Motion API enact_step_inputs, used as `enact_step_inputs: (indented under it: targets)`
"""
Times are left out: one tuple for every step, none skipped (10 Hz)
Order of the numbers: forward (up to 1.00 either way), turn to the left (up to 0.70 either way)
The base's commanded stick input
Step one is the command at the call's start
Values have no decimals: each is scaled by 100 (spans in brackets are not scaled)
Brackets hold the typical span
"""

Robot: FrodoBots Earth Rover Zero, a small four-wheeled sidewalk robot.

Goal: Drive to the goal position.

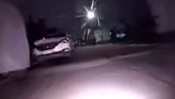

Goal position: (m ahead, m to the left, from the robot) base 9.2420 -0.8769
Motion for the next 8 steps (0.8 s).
enact_step_inputs:
  targets:
    - [100,0]
    - [100,0]
    - [100,0]
    - [100,0]
    - [100,-8]
    - [100,-40]
    - [100,-40]
    - [100,-40]
